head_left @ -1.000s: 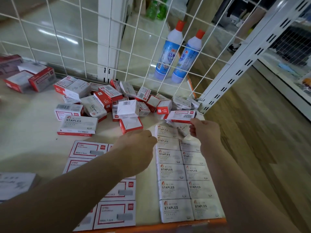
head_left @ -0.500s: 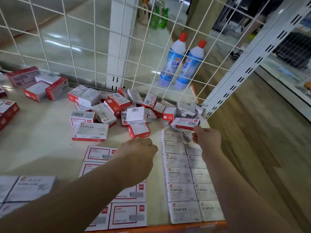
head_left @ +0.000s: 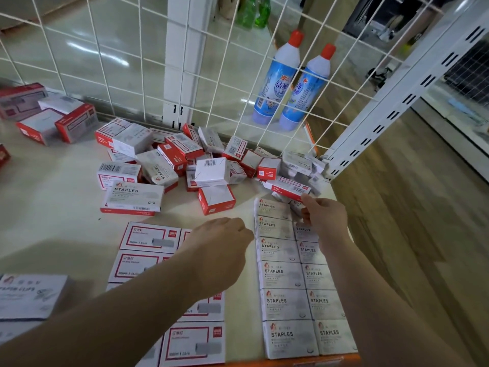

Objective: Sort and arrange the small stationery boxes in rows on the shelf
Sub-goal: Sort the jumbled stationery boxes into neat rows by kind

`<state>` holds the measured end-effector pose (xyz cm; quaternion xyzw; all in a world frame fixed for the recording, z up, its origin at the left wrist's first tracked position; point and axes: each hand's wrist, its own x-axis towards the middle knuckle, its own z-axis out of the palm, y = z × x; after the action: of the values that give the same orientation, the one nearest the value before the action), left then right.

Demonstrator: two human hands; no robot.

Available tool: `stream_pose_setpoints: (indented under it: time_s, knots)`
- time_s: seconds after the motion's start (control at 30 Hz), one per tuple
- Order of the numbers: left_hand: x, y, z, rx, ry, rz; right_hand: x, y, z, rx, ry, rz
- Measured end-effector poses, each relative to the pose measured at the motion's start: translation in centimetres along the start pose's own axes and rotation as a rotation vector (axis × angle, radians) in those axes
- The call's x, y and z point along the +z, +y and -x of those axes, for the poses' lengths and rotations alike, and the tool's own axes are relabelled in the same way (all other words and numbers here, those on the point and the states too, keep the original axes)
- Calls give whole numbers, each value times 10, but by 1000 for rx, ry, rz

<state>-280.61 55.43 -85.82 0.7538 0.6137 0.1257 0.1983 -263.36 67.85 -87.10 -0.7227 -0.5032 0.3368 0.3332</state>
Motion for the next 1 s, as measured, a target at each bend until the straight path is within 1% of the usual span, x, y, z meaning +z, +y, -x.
stream_pose_setpoints:
  time_s: [0.13, 0.3, 0.53, 0.73, 0.83, 1.0]
  knots:
    - [2, 0, -3, -6, 0, 23, -3, 1, -4, -45, 8, 14]
    - [3, 1, -6, -4, 17, 53, -3, -10, -5, -172, -94, 124]
    - [5, 2, -7, -4, 24, 71, -6, -9, -5, -268, -168, 255]
    - [4, 1, -6, -20, 5, 74, -7, -4, -2, -285, -178, 175]
    - [3, 2, -5, -24, -2, 71, -8, -2, -1, -283, -210, 113]
    - [2, 3, -5, -35, -1, 71, -11, 3, 0, -233, -257, 131]
